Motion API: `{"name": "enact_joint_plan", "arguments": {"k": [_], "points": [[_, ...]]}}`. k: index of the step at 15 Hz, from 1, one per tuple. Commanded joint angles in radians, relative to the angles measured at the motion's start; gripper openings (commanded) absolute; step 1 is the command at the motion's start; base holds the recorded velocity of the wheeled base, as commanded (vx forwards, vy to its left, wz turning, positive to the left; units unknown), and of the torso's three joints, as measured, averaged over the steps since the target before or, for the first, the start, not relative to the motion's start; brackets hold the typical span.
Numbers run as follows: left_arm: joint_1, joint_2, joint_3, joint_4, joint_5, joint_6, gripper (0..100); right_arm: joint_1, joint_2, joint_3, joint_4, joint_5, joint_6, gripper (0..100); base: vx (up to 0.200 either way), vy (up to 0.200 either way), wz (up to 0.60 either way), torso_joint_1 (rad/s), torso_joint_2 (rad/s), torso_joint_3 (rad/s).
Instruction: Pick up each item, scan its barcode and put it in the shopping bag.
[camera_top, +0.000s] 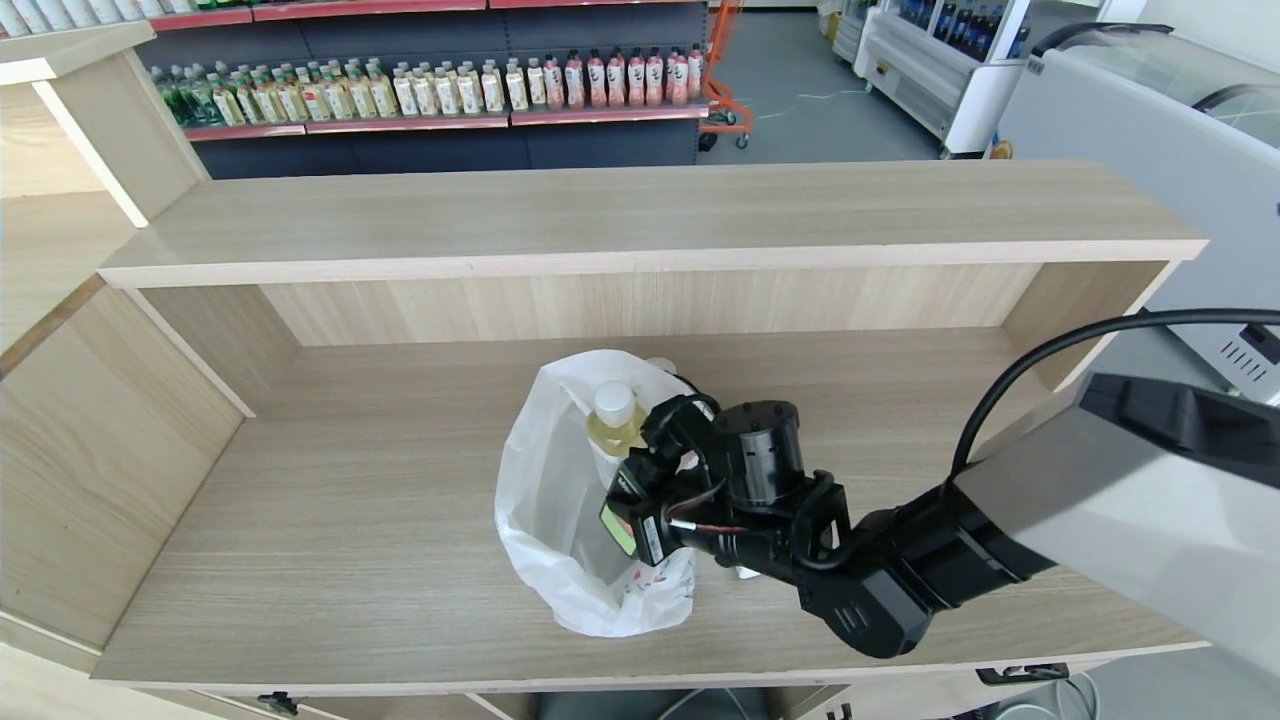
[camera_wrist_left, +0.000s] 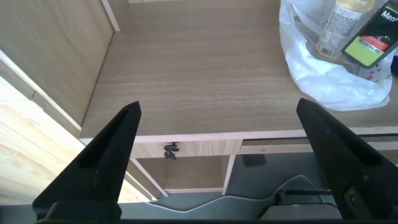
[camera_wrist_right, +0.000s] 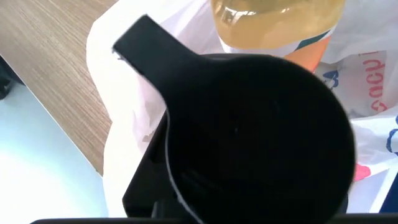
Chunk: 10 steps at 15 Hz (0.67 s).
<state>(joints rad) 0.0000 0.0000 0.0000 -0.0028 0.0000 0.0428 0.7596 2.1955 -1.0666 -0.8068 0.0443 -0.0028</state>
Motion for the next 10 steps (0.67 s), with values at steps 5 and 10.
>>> {"name": "enact_joint_plan", "arguments": {"k": [5, 10], "points": [[0.0, 0.002, 0.0, 0.0, 0.0, 0.0, 100, 0.007, 0.055, -0.006, -0.058, -0.034, -0.016, 0, 0.0, 0.0, 0.0, 0.0, 0.0, 0.0], [0.0, 0.0, 0.0, 0.0, 0.0, 0.003, 100, -0.014, 0.132, 0.007, -0.212, -0.07, -0.14, 0, 0.0, 0.0, 0.0, 0.0, 0.0, 0.0]]}}
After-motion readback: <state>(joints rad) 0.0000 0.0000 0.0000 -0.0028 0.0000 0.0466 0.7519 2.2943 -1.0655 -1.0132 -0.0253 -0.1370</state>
